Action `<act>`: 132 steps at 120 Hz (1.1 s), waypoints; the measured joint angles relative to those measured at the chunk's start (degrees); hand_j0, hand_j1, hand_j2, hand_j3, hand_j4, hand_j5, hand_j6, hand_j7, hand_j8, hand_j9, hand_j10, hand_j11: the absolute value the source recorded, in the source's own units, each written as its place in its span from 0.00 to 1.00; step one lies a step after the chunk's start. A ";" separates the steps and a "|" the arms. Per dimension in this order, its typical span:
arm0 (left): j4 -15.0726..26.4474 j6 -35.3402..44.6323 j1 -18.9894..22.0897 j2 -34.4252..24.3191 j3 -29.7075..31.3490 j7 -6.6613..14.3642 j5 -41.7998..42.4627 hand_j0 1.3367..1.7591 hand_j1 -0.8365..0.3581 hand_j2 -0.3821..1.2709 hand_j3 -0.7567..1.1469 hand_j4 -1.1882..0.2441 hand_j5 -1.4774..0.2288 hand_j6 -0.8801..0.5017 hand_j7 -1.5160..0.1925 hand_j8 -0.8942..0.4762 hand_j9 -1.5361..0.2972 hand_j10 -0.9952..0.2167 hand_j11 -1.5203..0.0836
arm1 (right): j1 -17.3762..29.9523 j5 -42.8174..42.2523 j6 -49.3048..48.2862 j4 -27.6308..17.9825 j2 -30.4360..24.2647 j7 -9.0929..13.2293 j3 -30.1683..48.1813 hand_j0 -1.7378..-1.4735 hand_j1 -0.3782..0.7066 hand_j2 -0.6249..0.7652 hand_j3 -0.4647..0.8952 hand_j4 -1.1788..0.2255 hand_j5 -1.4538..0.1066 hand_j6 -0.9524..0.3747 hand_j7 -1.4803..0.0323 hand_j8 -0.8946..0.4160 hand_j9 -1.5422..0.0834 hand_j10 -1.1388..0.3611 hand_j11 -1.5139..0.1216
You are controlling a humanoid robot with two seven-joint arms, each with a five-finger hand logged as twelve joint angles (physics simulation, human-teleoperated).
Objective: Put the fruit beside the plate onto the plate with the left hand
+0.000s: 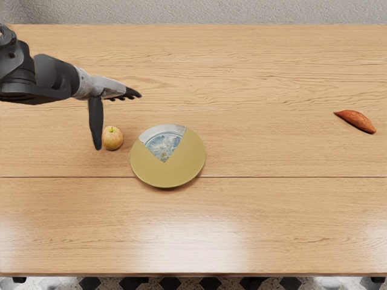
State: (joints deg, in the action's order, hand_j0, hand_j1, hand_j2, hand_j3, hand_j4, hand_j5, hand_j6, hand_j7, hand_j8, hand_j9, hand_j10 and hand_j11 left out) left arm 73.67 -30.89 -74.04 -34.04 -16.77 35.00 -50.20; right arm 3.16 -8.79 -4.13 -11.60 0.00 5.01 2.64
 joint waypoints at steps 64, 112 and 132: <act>1.22 21.27 0.64 4.71 9.88 0.00 -2.40 0.76 0.99 0.23 0.40 0.82 0.86 0.63 0.88 0.64 0.83 0.81 0.94 | 0.00 0.00 0.00 0.00 0.00 0.00 0.00 0.30 0.05 0.45 0.34 0.83 0.92 0.70 0.96 0.67 0.93 0.75 0.91; 1.22 31.97 1.15 5.39 17.21 0.00 -3.19 0.76 0.93 0.24 0.40 0.79 0.82 0.59 0.84 0.61 0.80 0.77 0.90 | 0.00 0.00 0.00 0.00 0.00 0.00 0.00 0.30 0.05 0.45 0.34 0.83 0.92 0.70 0.96 0.67 0.93 0.75 0.91; 1.20 34.51 1.16 5.56 20.40 0.00 -3.19 0.76 0.88 0.25 0.40 0.75 0.78 0.55 0.80 0.57 0.76 0.72 0.85 | 0.00 0.00 0.00 0.00 0.00 0.00 0.00 0.30 0.05 0.45 0.34 0.83 0.92 0.70 0.96 0.67 0.93 0.75 0.91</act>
State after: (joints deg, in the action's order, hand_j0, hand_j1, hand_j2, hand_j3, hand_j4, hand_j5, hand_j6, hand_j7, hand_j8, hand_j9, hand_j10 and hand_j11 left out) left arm 74.87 3.62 -72.87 -28.48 3.62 35.00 -53.39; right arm 3.16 -8.79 -4.13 -11.60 0.00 5.01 2.64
